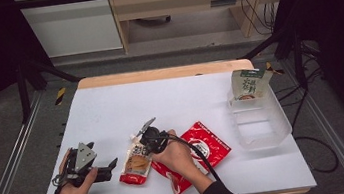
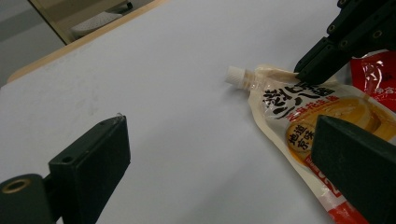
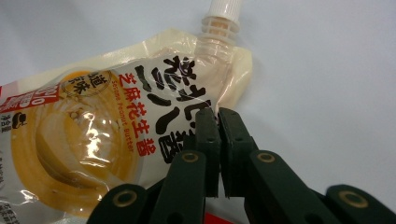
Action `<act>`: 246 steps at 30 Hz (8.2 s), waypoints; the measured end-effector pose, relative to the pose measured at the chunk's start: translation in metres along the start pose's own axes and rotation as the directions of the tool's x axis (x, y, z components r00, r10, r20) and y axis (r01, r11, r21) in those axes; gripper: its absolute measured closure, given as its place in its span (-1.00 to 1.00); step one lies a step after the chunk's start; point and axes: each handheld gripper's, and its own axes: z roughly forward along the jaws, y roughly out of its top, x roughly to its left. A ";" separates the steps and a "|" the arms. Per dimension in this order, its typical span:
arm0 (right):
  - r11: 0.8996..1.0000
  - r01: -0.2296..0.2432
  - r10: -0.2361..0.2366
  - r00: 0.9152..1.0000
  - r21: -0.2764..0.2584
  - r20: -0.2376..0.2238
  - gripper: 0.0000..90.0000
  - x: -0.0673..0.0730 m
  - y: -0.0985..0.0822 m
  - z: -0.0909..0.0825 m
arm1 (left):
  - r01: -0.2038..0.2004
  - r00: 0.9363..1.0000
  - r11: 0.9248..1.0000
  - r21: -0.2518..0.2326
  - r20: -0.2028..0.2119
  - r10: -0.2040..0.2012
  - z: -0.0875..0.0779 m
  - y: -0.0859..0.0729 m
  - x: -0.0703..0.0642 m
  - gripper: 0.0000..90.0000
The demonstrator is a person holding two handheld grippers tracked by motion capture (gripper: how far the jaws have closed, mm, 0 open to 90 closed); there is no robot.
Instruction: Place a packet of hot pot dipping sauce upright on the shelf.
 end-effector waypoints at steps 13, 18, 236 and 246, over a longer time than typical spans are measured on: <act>0.995 0.060 -0.062 0.998 -0.078 -0.021 1.00 0.003 0.016 -0.025 | -0.006 1.000 1.000 -0.022 0.018 0.006 -0.003 0.002 0.000 -0.89; 0.986 0.112 -0.116 0.993 -0.121 -0.030 1.00 0.011 0.027 -0.044 | -0.006 0.999 0.999 -0.031 0.047 0.008 -0.004 0.004 0.000 -0.88; 0.967 0.253 -0.240 0.947 -0.035 0.215 0.96 -0.136 -0.034 -0.315 | 0.143 0.985 0.990 -0.007 0.095 -0.142 0.013 -0.002 0.019 -0.91; 0.974 0.223 -0.211 0.946 -0.025 0.248 0.96 -0.150 -0.050 -0.330 | 0.150 0.985 0.989 -0.008 0.090 -0.149 0.012 -0.002 0.020 -0.91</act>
